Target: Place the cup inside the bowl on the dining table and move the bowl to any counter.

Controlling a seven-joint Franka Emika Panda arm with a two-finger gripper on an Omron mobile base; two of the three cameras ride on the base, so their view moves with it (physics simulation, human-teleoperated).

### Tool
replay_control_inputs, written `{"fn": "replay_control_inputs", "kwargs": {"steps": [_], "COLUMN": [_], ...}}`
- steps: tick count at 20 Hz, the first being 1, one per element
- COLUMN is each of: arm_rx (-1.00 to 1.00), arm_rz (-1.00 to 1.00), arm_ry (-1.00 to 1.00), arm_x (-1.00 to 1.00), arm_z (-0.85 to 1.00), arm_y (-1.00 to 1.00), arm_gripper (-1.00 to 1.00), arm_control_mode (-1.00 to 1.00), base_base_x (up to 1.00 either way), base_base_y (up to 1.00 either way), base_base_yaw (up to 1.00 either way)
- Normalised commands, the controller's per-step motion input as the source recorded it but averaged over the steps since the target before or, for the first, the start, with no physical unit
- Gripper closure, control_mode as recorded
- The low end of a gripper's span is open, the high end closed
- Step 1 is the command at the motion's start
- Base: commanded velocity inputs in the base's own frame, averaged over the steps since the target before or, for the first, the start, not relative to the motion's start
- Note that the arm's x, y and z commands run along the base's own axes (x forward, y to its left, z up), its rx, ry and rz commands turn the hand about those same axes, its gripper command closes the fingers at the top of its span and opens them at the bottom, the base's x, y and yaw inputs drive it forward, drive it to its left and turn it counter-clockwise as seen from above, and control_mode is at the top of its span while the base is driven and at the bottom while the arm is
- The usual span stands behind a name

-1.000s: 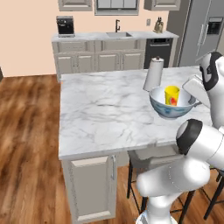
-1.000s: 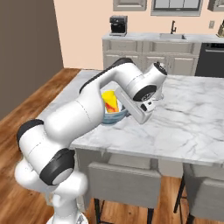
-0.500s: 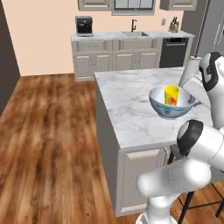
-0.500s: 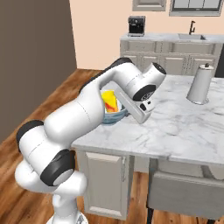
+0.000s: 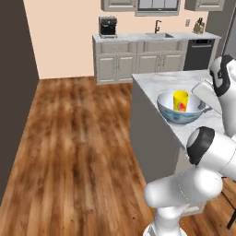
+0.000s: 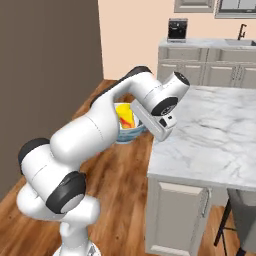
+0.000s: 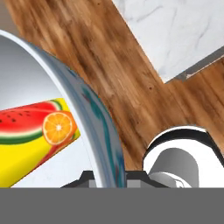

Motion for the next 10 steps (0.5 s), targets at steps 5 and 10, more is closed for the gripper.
{"fn": "replay_control_inputs", "kwargs": {"steps": [5,10], "arm_rx": [0.0,0.0], "arm_rz": [0.0,0.0], "arm_ry": [0.0,0.0], "arm_x": [0.0,0.0], "arm_z": [0.0,0.0], "arm_y": [0.0,0.0], "arm_gripper": [1.0,1.0], "arm_control_mode": [1.0,1.0], "base_base_x": [0.26,0.82], "base_base_y": [1.0,0.92], "base_base_yaw": [0.0,0.0]}}
